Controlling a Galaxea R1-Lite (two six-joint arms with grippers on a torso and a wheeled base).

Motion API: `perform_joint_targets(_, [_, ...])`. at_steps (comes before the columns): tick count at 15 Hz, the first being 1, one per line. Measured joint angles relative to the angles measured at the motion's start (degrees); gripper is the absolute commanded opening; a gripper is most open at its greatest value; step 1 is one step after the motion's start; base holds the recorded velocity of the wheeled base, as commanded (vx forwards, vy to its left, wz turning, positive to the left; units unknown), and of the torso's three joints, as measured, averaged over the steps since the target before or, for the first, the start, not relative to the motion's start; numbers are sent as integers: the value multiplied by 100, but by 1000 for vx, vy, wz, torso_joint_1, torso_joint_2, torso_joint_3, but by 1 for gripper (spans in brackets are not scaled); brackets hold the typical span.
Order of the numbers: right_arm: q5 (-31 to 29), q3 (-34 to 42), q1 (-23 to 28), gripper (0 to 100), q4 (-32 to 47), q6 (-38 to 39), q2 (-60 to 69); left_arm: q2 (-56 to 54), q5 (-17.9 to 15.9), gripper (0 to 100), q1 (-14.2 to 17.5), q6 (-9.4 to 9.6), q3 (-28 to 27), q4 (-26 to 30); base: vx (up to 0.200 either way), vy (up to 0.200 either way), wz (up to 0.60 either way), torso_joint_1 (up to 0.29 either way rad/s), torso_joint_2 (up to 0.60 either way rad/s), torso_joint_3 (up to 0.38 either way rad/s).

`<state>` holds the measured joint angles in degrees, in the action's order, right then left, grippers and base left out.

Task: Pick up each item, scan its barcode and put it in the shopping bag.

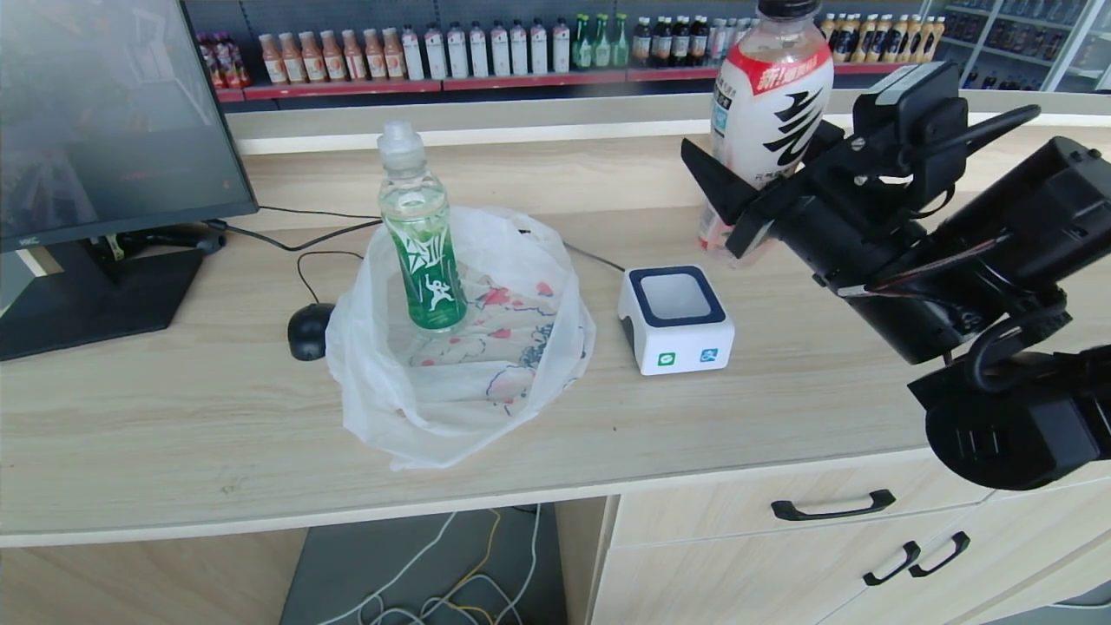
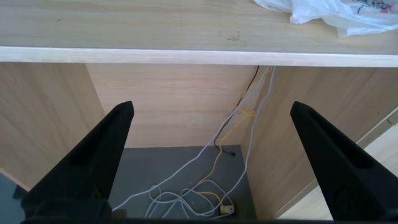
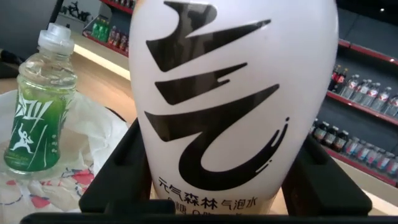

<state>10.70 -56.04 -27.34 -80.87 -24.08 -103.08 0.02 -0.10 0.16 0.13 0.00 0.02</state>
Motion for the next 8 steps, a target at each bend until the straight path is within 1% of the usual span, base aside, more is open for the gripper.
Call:
perform_joint_targets(1, [-66,116,-7,0,-187,232,24,0,0,100,0,2,0,0,0,0,0,0,0,0])
perform_joint_targets(2, [-274,304,-13,0,-441,482,44,0,0,100,0,0,0,2,0,0,0,0,0,0])
perform_joint_targets(4, [-887,725,-7,0,-677,911,68,0,0,100,0,-4,0,0,0,0,0,0,0,0])
perform_joint_targets(5, [-1017,828,-7,0,-718,1014,79,0,0,100,0,-4,0,-2,0,0,0,0,0,0])
perform_joint_targets(8, [-1041,996,-16,0,-740,1124,110,0,0,100,0,-4,0,-2,0,0,0,0,0,0])
